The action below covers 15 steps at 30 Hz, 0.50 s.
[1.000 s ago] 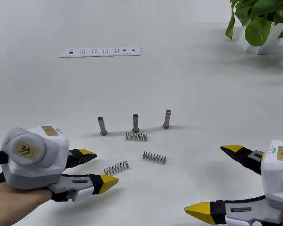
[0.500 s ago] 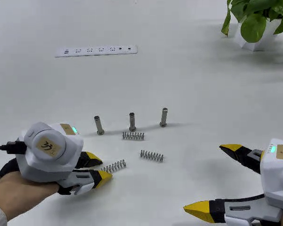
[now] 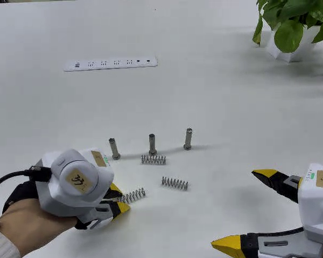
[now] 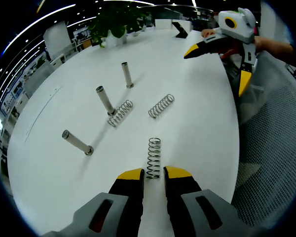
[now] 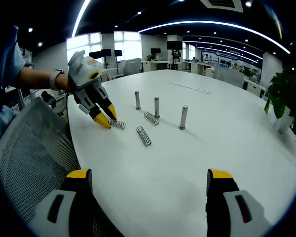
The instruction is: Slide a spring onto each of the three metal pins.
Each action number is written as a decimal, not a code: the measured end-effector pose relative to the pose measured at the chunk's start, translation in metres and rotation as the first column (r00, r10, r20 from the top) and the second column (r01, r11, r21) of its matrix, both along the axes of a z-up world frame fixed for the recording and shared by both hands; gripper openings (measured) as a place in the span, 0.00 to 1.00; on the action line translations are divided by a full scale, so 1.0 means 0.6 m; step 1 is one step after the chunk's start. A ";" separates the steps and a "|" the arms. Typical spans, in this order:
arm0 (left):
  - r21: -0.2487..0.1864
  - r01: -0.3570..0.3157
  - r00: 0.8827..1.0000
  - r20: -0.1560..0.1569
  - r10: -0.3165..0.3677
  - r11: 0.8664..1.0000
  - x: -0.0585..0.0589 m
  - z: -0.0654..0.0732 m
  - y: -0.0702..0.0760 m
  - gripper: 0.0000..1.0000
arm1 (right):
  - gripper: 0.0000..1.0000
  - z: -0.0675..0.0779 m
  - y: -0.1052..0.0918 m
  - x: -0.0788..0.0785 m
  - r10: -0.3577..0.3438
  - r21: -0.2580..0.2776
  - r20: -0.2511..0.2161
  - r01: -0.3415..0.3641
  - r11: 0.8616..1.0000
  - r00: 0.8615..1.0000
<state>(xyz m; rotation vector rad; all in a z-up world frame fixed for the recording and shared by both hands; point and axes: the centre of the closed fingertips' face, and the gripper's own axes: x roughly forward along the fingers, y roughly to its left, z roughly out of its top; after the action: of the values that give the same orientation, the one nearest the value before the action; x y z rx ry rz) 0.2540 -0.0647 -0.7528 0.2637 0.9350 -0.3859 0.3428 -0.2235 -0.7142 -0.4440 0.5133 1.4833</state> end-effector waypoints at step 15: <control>-0.014 -0.018 0.999 0.036 0.018 1.000 -0.003 -0.001 0.001 0.10 | 0.98 0.002 0.003 0.000 0.011 -0.002 0.008 -0.011 1.000 1.000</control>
<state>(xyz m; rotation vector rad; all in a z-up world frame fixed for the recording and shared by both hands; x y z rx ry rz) 0.2524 -0.0640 -0.7536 0.2489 0.8987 -0.3697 0.3429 -0.2214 -0.7132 -0.4550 0.5069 1.4912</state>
